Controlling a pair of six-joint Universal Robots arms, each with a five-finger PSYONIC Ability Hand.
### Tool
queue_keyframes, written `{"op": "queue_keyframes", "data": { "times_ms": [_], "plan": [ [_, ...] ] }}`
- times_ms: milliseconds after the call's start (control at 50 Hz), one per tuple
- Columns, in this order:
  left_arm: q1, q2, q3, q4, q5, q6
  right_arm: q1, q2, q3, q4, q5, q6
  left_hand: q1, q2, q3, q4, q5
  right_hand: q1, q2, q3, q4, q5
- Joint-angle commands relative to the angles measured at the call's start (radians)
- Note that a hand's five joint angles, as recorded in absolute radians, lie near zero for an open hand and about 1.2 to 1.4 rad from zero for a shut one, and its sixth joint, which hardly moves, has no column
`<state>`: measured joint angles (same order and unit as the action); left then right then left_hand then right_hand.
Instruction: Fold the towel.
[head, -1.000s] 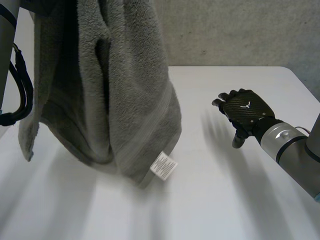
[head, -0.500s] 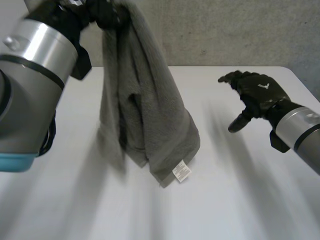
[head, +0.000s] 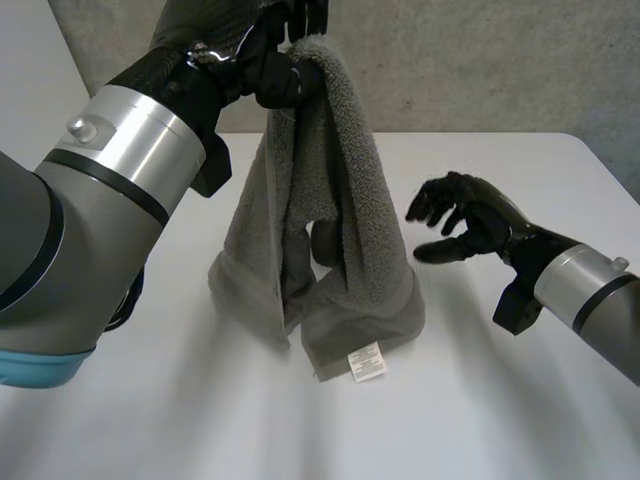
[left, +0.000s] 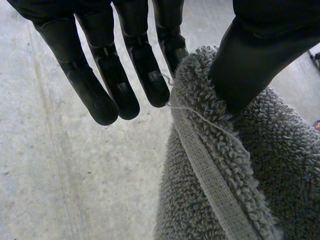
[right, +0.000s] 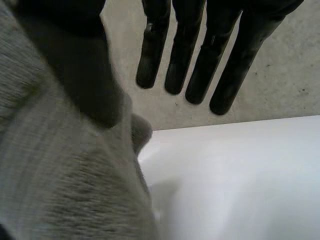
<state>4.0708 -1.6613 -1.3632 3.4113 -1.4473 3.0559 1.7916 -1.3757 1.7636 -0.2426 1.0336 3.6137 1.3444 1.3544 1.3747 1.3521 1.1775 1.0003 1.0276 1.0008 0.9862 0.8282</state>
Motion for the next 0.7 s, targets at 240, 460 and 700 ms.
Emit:
{"op": "queue_keyframes", "data": {
  "times_ms": [240, 460, 700],
  "plan": [
    [-0.018, 0.014, 0.009, 0.006, -0.008, 0.009, 0.034, 0.096, -0.038, -0.018, 0.003, 0.008, 0.052, 0.042, 0.022, 0.044, 0.044, -0.826, -0.853, -0.826, -0.812, -0.828],
    [-0.006, -0.02, 0.006, 0.006, -0.008, 0.011, -0.006, -0.036, -0.073, 0.065, -0.073, 0.039, 0.052, 0.042, 0.022, 0.044, 0.044, -0.826, -0.853, -0.826, -0.812, -0.828],
    [-0.007, -0.048, 0.016, 0.005, -0.008, 0.011, 0.003, -0.092, -0.055, 0.074, -0.198, 0.194, 0.052, 0.042, 0.022, 0.044, 0.044, -0.826, -0.853, -0.826, -0.812, -0.828]
  ]
}}
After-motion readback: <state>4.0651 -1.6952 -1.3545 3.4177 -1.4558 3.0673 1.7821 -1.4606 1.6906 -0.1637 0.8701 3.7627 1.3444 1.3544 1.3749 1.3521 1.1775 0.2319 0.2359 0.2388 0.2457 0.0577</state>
